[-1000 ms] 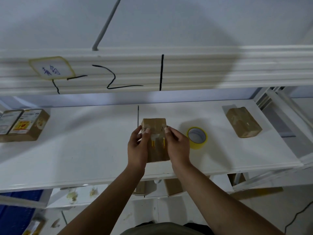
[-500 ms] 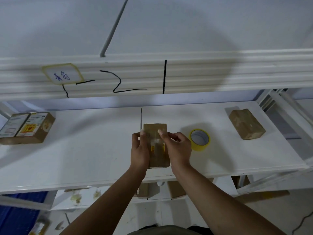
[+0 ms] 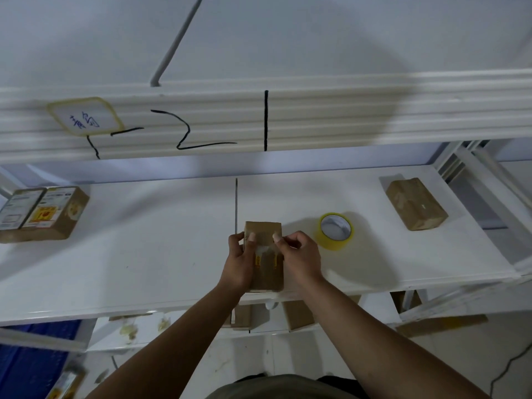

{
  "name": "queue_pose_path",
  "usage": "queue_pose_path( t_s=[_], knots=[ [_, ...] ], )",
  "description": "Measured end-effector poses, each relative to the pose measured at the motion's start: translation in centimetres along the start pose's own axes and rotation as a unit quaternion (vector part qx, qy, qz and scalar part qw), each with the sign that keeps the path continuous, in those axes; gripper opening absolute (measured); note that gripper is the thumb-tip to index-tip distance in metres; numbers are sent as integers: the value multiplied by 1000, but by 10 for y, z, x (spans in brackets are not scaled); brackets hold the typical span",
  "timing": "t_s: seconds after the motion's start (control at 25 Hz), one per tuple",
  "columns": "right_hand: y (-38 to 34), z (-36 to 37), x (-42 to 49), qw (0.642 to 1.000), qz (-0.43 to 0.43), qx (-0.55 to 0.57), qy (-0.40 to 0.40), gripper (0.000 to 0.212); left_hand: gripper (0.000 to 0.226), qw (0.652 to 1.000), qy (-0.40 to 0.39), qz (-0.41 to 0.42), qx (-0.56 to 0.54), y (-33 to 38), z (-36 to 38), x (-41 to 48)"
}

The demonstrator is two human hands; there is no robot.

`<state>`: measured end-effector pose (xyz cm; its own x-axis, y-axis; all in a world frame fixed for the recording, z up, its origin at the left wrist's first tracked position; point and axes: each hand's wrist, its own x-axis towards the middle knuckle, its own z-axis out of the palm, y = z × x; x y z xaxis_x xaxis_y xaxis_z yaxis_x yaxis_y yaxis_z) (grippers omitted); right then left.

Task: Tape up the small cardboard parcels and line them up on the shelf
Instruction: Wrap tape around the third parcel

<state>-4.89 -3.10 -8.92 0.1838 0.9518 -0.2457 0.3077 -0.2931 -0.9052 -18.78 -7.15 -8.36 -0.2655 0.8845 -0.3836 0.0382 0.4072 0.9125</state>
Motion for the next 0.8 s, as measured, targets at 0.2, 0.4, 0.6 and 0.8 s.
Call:
queue_pose_path(
  t_s=[0.2,0.4,0.6,0.8],
  knots=[
    [12,-5,9,995,-5,-52,-79,14,49,990,-29,-24,139,-2,-8,22],
    [10,-16,13,993,-43,-69,-90,35,52,982,-27,-10,187,-5,-12,26],
    [2,-52,28,986,-138,-64,65,37,51,981,6,-62,185,-1,-2,28],
    [3,-97,54,947,-130,-285,67,39,56,942,105,119,296,14,13,23]
  ],
)
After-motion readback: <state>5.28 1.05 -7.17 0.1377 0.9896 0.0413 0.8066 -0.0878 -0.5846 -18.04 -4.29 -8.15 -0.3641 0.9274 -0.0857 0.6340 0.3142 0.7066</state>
